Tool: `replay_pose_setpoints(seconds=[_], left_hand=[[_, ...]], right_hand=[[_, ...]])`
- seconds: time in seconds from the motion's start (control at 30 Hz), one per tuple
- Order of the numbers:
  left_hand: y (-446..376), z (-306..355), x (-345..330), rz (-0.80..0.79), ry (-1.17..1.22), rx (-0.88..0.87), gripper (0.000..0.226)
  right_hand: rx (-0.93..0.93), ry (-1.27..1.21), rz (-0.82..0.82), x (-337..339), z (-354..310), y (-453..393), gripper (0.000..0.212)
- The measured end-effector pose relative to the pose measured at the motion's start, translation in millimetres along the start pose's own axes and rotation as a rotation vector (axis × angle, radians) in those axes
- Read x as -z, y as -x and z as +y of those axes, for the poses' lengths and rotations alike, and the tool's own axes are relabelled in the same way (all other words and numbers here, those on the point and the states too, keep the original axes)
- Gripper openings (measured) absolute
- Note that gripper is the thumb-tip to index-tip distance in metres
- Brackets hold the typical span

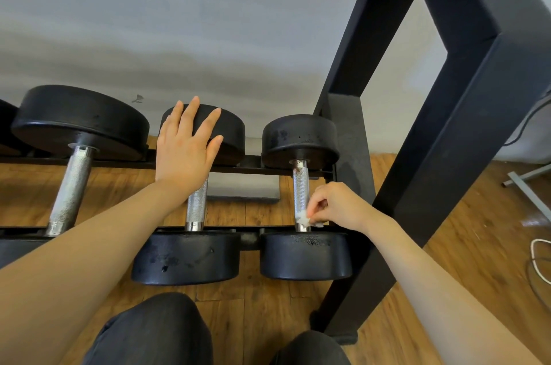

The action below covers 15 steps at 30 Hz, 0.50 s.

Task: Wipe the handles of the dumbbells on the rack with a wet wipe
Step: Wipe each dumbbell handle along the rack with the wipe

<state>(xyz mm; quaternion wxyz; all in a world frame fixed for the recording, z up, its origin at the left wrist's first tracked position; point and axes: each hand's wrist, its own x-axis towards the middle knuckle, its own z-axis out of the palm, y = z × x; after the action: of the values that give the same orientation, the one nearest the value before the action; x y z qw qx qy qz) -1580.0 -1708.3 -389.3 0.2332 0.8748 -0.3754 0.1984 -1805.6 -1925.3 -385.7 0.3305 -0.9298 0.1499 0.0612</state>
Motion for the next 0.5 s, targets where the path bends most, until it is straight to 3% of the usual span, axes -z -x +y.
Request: replay_pose_setpoints(seconds=[0.2,0.37,0.5], left_hand=[[-0.4,0.7,-0.2,-0.012,-0.004,0.000,0.054],[-0.6,1.2,0.2,-0.023,-0.012,0.013,0.058],[-0.4,1.6,0.6,-0.027,-0.013,0.015,0.059]], right_hand=[[-0.029,-0.013,-0.058,-4.4,2.2,8.2,0.007],[-0.058,-0.023,0.061,-3.4,5.8,5.7,0.008],[-0.073,-0.028,-0.041,-4.1,3.4,8.9,0.007]])
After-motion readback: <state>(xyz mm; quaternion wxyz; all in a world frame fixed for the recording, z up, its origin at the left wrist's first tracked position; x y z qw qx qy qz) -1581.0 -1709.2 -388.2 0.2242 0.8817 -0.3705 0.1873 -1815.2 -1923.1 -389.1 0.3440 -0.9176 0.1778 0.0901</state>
